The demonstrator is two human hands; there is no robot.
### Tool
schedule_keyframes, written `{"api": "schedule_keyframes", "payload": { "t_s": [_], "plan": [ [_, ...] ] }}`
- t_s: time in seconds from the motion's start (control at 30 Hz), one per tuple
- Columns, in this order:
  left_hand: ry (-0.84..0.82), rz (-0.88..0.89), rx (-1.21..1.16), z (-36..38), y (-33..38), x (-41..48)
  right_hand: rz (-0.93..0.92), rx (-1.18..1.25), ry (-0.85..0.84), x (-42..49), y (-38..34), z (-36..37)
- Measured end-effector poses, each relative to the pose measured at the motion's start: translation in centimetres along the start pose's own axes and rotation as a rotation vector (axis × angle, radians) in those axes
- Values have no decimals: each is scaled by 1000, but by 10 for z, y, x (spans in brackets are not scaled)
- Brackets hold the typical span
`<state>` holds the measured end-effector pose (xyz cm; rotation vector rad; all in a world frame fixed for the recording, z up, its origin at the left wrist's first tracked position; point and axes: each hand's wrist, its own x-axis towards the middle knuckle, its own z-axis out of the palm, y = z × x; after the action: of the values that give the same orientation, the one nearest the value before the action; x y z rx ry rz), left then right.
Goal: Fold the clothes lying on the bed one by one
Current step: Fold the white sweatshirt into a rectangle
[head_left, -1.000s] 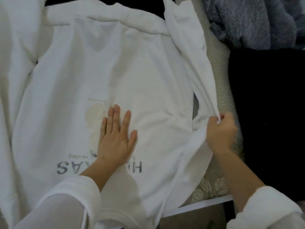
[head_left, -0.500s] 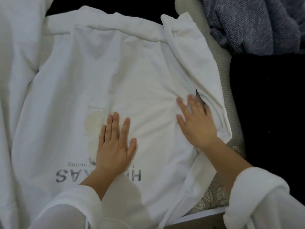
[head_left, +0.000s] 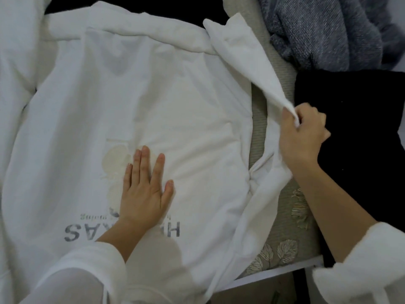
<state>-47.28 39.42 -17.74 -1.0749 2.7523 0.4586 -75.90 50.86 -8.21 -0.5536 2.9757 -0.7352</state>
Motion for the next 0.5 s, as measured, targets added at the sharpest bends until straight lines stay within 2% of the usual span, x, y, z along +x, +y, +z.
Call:
{"api": "schedule_keyframes", "payload": {
  "t_s": [0.1, 0.17, 0.27, 0.33, 0.4, 0.5],
  "plan": [
    [-45, -1, -34, 0, -1, 0, -85, 464, 135, -16, -35, -18],
    [-69, -17, -124, -6, -1, 1, -200, 559, 41, -39, -56, -21],
    [-114, -129, -423, -31, 0, 6, -430, 375, -355, -77, -64, -6],
    [-29, -255, -678, -53, 5, 14, -497, 109, -596, -98, -51, 12],
    [-32, -412, -971, -70, 18, 25, -520, -67, -644, -116, -33, 25],
    [-335, -660, -1360, -84, 45, 54, -472, -16, -521, -130, -23, 23]
  ]
}}
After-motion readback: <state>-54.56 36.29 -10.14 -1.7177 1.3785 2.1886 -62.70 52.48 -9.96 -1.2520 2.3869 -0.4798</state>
